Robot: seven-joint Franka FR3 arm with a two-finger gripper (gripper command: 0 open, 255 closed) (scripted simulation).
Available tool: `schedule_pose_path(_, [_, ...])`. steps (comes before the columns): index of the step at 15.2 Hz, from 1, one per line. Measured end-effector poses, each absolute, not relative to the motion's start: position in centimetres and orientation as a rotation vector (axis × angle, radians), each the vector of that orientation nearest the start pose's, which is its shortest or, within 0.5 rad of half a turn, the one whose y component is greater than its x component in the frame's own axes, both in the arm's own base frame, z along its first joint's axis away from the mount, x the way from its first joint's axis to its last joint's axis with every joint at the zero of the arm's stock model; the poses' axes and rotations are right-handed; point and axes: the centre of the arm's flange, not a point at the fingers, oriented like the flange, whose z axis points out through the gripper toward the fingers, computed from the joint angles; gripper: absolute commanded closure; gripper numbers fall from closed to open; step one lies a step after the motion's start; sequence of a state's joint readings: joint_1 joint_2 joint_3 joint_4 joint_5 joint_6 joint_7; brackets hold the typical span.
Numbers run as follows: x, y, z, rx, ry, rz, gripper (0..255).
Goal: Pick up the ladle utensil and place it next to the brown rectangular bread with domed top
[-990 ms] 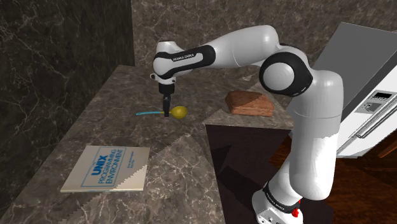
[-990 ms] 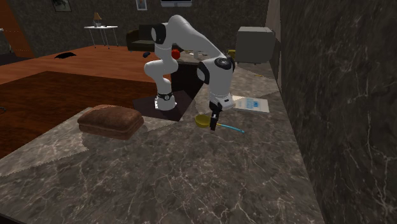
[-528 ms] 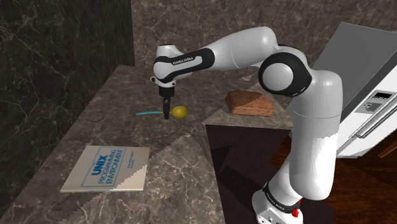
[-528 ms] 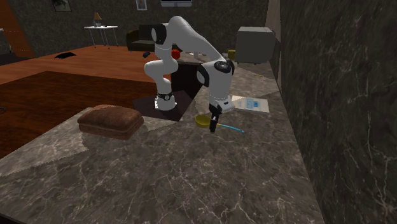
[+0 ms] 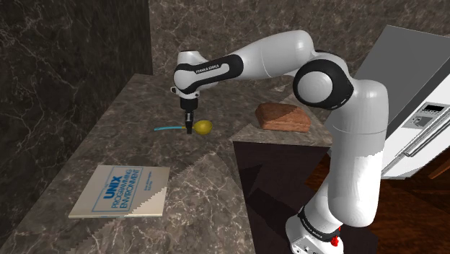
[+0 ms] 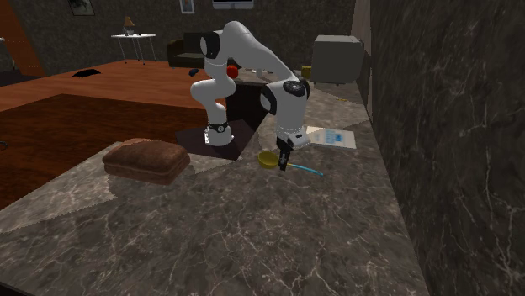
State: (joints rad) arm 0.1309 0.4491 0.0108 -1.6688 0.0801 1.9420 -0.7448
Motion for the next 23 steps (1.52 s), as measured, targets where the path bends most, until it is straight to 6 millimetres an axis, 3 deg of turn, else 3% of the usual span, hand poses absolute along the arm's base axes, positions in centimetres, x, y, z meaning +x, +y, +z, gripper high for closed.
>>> schedule_pose_path(6, [64.3,9.6,33.8,-2.74,-1.241,0.22,255])
schedule_pose_path(23, [64.3,9.7,42.7,-2.74,-1.241,0.219,255])
